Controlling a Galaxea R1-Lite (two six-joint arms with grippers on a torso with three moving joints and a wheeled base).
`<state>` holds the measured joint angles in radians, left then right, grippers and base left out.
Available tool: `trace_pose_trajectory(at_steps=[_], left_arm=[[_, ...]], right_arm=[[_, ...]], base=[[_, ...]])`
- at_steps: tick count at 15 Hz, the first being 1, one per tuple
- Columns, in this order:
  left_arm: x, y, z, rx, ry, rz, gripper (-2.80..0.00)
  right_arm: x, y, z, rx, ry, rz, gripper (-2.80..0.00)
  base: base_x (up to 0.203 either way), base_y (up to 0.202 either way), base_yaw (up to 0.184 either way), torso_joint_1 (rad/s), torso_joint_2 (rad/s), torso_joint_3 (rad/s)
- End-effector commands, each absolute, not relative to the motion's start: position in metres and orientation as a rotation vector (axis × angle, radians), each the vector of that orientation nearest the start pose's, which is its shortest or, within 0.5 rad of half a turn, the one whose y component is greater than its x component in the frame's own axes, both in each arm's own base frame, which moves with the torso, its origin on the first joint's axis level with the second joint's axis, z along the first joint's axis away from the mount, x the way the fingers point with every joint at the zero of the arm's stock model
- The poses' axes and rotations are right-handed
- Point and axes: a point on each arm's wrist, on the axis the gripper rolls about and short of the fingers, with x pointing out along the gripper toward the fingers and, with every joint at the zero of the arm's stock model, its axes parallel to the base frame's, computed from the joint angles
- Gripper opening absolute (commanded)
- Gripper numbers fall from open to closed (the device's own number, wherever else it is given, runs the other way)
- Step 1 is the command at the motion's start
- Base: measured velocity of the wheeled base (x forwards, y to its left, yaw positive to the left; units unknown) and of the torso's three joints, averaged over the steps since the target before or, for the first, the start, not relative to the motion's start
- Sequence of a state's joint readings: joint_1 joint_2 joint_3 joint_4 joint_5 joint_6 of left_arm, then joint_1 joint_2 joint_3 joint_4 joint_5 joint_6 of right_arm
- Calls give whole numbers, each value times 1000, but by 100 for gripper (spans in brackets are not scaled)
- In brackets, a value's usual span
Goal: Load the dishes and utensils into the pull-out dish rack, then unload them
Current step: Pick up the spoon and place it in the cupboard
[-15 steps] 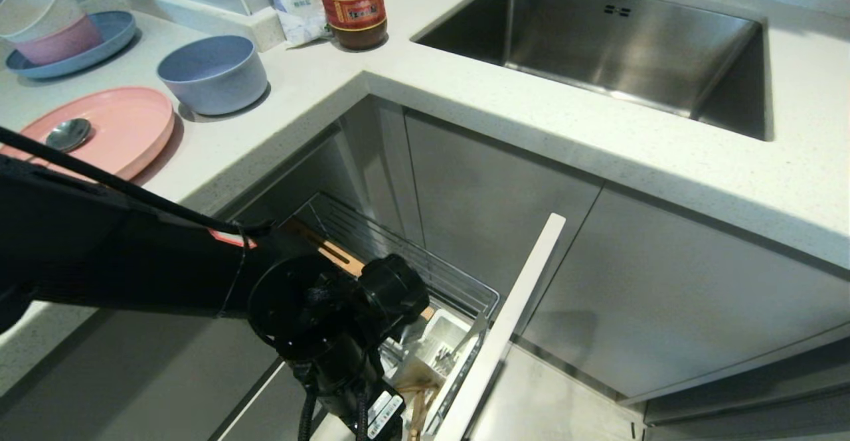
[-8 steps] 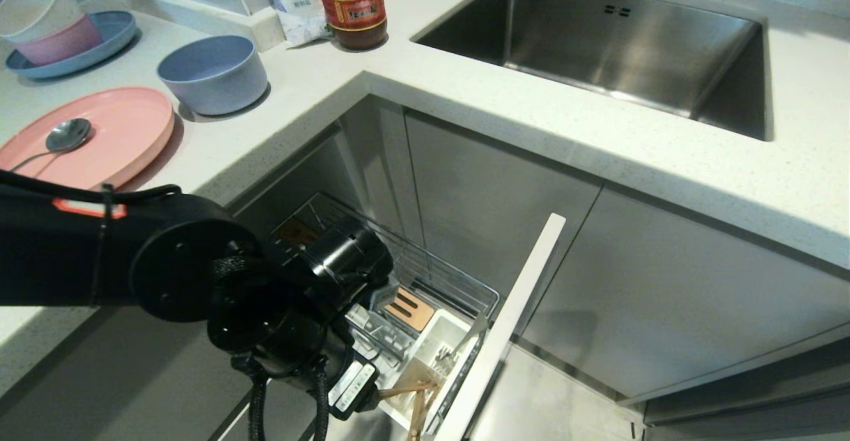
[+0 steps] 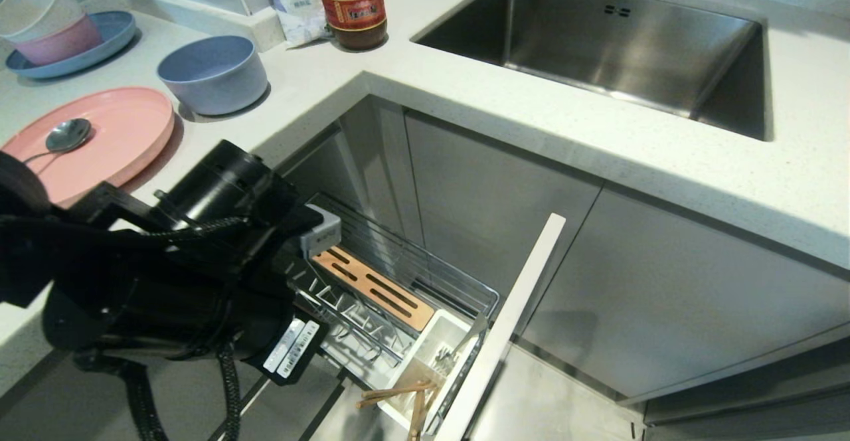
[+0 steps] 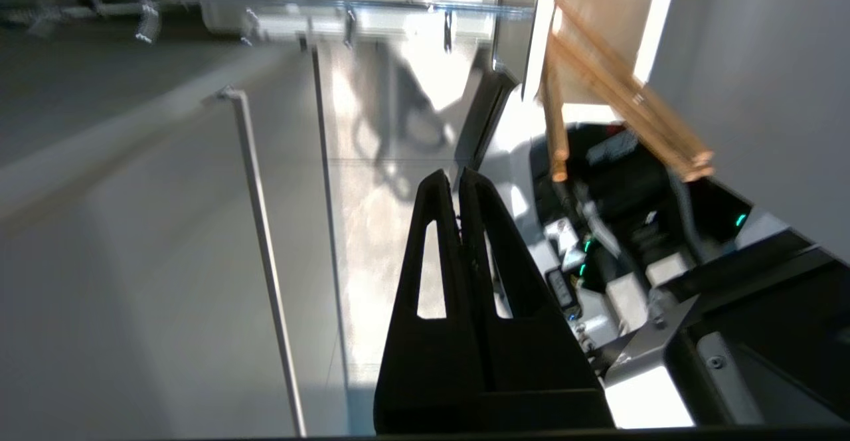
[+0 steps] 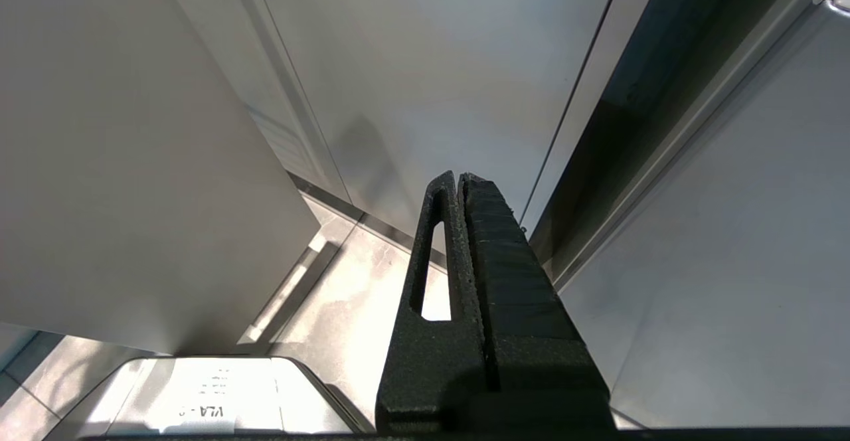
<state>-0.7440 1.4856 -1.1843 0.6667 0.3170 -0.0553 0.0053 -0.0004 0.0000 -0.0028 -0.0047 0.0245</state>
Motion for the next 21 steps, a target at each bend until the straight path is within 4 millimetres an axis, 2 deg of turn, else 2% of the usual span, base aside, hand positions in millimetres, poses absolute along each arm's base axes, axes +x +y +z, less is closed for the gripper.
trace_pose_trajectory(at_steps=[1,6,11,17,21], left_arm=[[146,-124,264,374,728,-379,-280],[127,-86,310,232,410,-322,-280],[120,-49,336,166,212,-178,-280],[109,-6,365,133,98,-4,-280],[97,15,381,115,102,92,-280]], right_arm=[[-23,0,75,25,-5,2,-280],[-23,0,75,25,-6,0,-280],[-23,0,75,25,-6,2,-280],[-23,0,75,25,-5,1,-280],[-23,0,75,25,-6,2,-280]], base=[[0,0,0,0,0,0],[0,0,0,0,0,0],[0,0,0,0,0,0],[0,0,0,0,0,0],[0,0,0,0,0,0]])
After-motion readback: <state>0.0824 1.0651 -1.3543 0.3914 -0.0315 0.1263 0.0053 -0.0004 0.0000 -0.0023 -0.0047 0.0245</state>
